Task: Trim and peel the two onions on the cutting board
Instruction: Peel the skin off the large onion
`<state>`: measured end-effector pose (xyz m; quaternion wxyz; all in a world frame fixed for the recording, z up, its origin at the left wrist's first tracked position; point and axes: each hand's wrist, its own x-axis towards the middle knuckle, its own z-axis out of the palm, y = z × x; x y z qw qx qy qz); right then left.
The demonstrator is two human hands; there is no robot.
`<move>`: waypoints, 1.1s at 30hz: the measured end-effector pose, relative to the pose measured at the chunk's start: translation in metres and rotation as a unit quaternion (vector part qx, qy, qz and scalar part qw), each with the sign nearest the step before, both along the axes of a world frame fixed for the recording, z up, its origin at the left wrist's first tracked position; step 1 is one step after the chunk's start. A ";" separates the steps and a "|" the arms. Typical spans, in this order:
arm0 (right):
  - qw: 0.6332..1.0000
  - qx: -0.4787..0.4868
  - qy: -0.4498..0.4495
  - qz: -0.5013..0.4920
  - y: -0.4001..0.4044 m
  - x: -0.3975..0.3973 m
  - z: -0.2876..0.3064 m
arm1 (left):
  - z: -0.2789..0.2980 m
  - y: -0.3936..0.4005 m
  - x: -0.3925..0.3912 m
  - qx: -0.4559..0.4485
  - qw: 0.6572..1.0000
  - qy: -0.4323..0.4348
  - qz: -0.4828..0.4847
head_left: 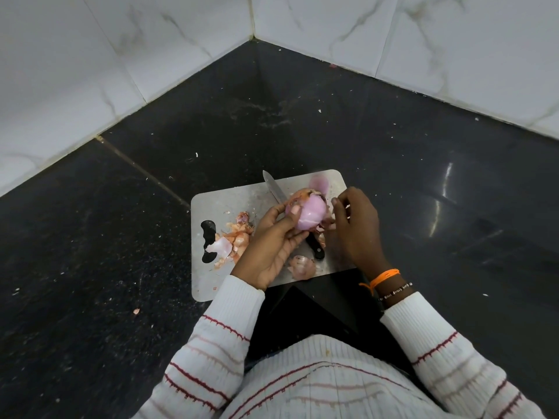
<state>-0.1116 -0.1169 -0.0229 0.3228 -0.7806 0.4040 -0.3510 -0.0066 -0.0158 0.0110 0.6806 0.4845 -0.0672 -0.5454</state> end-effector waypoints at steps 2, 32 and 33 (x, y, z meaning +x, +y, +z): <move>1.000 0.011 0.011 0.001 -0.005 -0.004 -0.005 | 0.003 0.001 0.002 -0.032 0.999 0.035 -0.014; 0.990 0.019 -0.092 0.109 0.002 -0.008 0.020 | -0.003 0.000 0.000 0.012 0.993 -0.116 0.002; 0.989 0.013 -0.092 0.112 0.002 -0.008 0.019 | -0.003 0.000 0.000 0.016 0.993 -0.114 0.002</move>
